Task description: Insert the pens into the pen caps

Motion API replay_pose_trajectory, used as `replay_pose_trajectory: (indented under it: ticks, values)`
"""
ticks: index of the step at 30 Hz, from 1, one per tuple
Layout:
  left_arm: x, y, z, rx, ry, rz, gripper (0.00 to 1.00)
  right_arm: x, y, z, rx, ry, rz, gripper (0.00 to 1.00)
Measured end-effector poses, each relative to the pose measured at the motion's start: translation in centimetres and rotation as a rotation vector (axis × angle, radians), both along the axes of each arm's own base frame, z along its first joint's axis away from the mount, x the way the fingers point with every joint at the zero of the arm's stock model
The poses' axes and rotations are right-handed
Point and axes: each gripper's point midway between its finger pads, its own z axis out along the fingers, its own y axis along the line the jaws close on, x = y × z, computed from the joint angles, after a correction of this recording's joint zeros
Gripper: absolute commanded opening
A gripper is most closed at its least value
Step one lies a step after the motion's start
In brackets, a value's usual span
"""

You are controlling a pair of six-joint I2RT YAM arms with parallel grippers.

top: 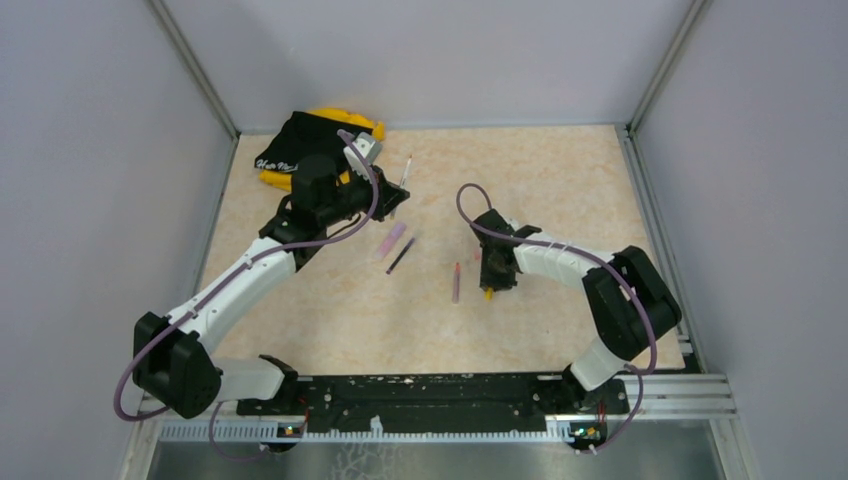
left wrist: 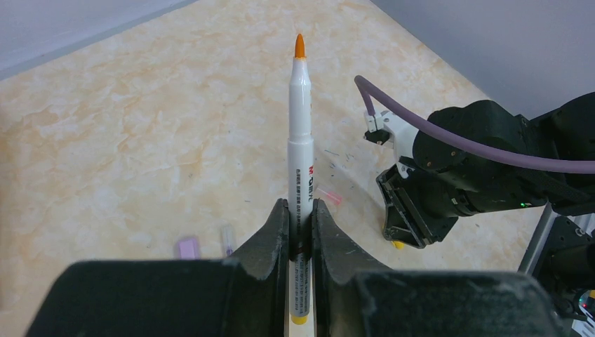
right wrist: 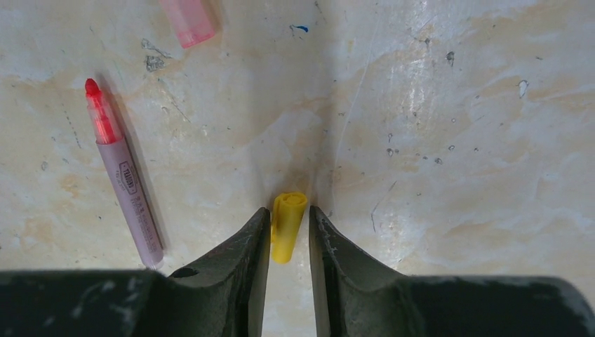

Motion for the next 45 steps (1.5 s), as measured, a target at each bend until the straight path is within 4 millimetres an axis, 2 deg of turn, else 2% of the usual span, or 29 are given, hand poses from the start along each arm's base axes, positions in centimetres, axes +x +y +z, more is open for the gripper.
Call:
replay_pose_trajectory:
  ticks: [5,11,16,20,24,27,29,34,37,39,42,45]
  values:
    - [0.0,0.0,0.0,0.0,-0.001,0.001,0.01,0.1,-0.3,0.0,-0.017,0.0,0.005,0.15]
    - [0.0,0.1,0.0,0.0,-0.001,0.002,0.01,0.2,-0.2,0.2,-0.012,-0.013,0.014,0.0]
    - [0.0,0.0,0.0,-0.001,-0.001,0.001,0.0,0.0,-0.1,1.5,0.053,-0.084,0.015,0.0]
    - [-0.1,-0.1,0.0,-0.004,0.003,-0.009,0.0,1.0,0.2,6.0,0.157,-0.254,0.006,0.0]
    - [-0.6,-0.5,0.1,-0.018,0.013,-0.041,0.0,2.6,0.8,12.9,0.299,-0.506,-0.006,0.0]
    - [-1.6,-1.4,0.3,-0.03,0.021,-0.093,0.0,2.9,0.8,17.7,0.404,-0.683,-0.017,0.0]
    - [-2.4,-2.3,0.2,-0.027,0.019,-0.128,0.0,2.7,0.6,20.4,0.468,-0.783,-0.021,0.0]
    - [-6.0,-6.8,-0.2,-0.004,0.016,-0.27,0.0,1.6,-0.1,26.6,0.635,-1.009,-0.04,0.0]
    - [-7.6,-8.5,0.0,-0.003,0.008,-0.327,0.0,0.9,-0.4,29.4,0.737,-1.12,-0.058,0.0]
    - [-7.7,-8.9,0.4,-0.01,-0.003,-0.329,0.0,0.5,-0.8,31.2,0.802,-1.187,-0.076,0.0]
    - [-6.5,-8.6,1.5,-0.033,-0.037,-0.262,0.0,0.3,-1.0,33.1,0.853,-1.246,-0.089,0.0]
    - [-5.0,-7.7,3.3,-0.071,-0.086,-0.179,0.0,0.3,-1.0,33.9,0.868,-1.267,-0.087,0.0]
